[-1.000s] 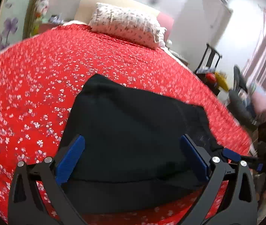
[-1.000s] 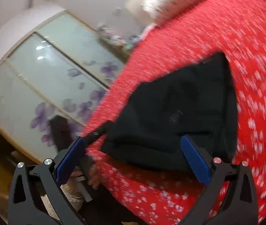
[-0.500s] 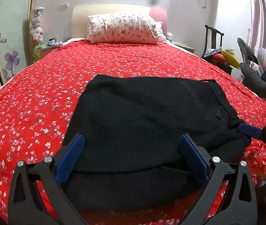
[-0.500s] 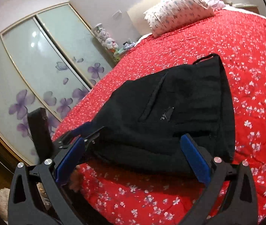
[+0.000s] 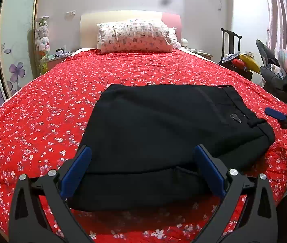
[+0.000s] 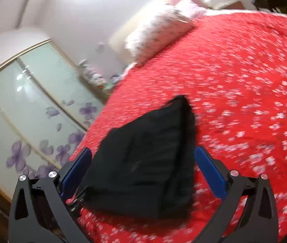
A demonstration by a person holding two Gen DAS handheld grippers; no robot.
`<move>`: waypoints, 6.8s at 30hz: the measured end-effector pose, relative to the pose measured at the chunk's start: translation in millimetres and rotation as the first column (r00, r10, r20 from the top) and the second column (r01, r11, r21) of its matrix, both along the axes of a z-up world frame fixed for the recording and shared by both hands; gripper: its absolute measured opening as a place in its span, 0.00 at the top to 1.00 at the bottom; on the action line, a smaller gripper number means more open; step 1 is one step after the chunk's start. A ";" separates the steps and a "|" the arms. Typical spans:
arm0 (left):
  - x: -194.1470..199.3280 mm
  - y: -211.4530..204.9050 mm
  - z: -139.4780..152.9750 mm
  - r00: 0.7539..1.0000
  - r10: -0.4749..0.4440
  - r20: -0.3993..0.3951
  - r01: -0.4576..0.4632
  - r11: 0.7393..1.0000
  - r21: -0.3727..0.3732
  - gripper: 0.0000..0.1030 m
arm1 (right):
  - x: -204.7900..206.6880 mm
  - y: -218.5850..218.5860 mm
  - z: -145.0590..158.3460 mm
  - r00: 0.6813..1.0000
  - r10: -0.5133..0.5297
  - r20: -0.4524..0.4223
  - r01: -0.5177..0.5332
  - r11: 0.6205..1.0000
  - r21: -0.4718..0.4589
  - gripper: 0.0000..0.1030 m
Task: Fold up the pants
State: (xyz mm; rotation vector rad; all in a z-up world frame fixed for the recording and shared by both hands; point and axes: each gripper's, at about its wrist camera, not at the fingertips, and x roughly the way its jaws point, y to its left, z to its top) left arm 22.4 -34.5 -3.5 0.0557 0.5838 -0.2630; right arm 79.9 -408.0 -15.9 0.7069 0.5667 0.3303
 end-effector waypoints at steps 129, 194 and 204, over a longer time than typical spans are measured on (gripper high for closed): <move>138.3 96.9 -24.1 0.831 -0.314 -0.459 0.016 0.838 -0.545 0.65 | 60.1 23.6 -37.1 0.973 0.170 -0.154 -0.153 0.982 0.114 0.62; 147.0 45.8 8.1 0.932 -0.190 -0.309 -0.008 0.840 -0.542 0.13 | 130.6 19.5 -15.7 0.984 0.118 -0.133 -0.105 0.990 0.096 0.25; 146.3 42.8 -5.3 0.952 -0.172 -0.252 0.013 0.848 -0.529 0.15 | 125.6 9.1 -44.3 0.993 0.069 -0.093 -0.051 0.982 0.183 0.26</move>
